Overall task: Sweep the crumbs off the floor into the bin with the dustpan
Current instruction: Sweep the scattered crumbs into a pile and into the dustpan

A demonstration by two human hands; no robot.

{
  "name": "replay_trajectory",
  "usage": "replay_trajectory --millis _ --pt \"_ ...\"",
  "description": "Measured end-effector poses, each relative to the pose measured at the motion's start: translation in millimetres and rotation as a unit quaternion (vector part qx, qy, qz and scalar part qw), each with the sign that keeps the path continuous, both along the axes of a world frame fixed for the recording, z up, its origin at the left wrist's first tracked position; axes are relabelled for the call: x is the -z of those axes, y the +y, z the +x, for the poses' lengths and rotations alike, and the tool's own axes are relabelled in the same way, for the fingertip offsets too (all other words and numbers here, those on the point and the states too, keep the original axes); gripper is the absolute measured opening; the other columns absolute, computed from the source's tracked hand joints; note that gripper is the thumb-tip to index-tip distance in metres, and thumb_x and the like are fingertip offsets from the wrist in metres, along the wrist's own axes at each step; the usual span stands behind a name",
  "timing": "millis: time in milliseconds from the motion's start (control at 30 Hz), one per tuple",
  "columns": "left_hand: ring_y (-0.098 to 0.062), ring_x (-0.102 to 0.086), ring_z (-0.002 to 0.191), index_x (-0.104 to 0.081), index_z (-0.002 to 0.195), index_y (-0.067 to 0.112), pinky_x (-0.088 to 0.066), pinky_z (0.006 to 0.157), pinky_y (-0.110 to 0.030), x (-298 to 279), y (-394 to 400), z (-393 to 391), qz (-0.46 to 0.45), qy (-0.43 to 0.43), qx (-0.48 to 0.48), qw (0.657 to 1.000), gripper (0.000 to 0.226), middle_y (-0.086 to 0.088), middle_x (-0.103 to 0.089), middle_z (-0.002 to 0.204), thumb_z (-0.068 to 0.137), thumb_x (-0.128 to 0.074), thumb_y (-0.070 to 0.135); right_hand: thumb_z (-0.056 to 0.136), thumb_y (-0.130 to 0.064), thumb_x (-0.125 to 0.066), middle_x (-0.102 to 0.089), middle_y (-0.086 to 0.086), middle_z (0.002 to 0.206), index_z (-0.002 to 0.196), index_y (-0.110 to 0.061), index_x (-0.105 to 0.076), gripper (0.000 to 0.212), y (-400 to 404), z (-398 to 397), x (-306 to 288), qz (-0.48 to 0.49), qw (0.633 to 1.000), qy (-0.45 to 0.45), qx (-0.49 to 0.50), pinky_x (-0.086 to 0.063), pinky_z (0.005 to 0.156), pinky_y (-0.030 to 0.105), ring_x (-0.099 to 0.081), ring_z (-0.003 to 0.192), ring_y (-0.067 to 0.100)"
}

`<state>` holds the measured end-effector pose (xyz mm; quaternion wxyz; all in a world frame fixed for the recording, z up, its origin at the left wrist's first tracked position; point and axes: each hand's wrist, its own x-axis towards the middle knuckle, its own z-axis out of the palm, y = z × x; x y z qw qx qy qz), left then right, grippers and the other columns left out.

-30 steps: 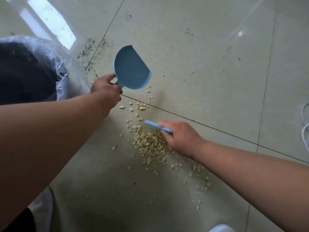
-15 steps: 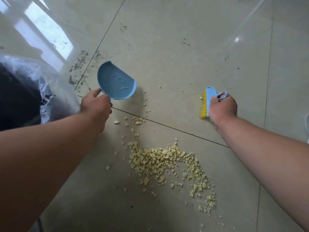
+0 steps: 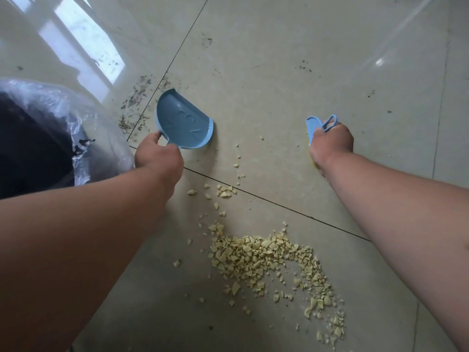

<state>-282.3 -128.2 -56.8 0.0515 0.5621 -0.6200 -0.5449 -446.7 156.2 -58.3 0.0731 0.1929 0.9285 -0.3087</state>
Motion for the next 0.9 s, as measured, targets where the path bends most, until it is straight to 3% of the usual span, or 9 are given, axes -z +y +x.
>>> replay_trajectory --millis 200,333,467,567,767,900 --pt "-0.028 -0.076 0.110 -0.056 0.150 0.048 -0.063 0.096 -0.048 2.5 -14.1 7.1 -0.028 -0.009 0.027 0.999 0.070 0.000 -0.077 0.126 0.082 -0.058 0.032 0.100 -0.026 -0.053 -0.069 0.013 0.101 0.110 -0.008 -0.070 0.026 -32.2 10.1 -4.8 0.016 0.992 0.000 -0.125 -0.036 0.074 0.024 -0.065 0.094 0.030" --pt "-0.024 -0.077 0.101 -0.057 0.152 0.042 -0.064 0.093 -0.042 -0.7 -22.6 11.8 -0.036 0.000 0.037 0.999 0.066 -0.001 -0.078 0.126 0.088 -0.067 0.033 0.101 -0.026 -0.052 -0.072 0.016 0.113 0.116 -0.009 -0.070 0.029 -63.0 24.7 -3.4 0.014 0.977 -0.003 -0.214 -0.045 0.082 0.029 -0.066 0.105 0.033" --pt "-0.021 -0.072 0.076 -0.064 0.148 0.029 -0.063 0.070 -0.031 -4.4 -38.1 18.9 -0.035 0.007 0.066 0.997 0.059 -0.003 -0.080 0.104 0.091 -0.075 0.031 0.099 -0.023 -0.052 -0.073 0.012 0.108 0.113 -0.012 -0.070 0.025 -87.2 42.9 -0.9 0.004 0.957 -0.015 -0.291 -0.046 0.082 0.030 -0.065 0.102 0.032" --pt "-0.012 -0.060 0.056 -0.063 0.150 0.025 -0.046 0.042 -0.014 -8.0 -47.0 24.5 -0.031 0.011 0.070 0.997 0.055 0.001 -0.072 0.081 0.097 -0.074 0.023 0.097 -0.019 -0.055 -0.073 0.010 0.102 0.108 -0.013 -0.070 0.020 -98.6 60.1 -4.4 0.002 0.936 -0.021 -0.352 -0.046 0.079 0.030 -0.064 0.095 0.031" --pt "-0.017 -0.054 0.057 -0.064 0.149 0.022 -0.045 0.040 -0.014 -13.8 -57.7 40.4 -0.032 0.006 0.116 0.993 0.049 -0.007 -0.070 0.085 0.100 -0.065 0.013 0.101 -0.021 -0.056 -0.073 0.009 0.098 0.109 -0.016 -0.072 0.019 -100.6 100.9 -16.8 0.012 0.886 -0.052 -0.461 -0.052 0.081 0.037 -0.064 0.092 0.030" --pt "-0.019 -0.054 0.059 -0.065 0.147 0.020 -0.043 0.038 -0.014 -15.9 -62.2 55.9 -0.029 0.002 0.134 0.991 0.048 -0.010 -0.070 0.088 0.100 -0.063 0.012 0.104 -0.019 -0.054 -0.074 0.009 0.102 0.119 -0.018 -0.073 0.024 -84.3 134.4 -28.9 0.006 0.856 -0.080 -0.511 -0.055 0.075 0.039 -0.064 0.079 0.023"
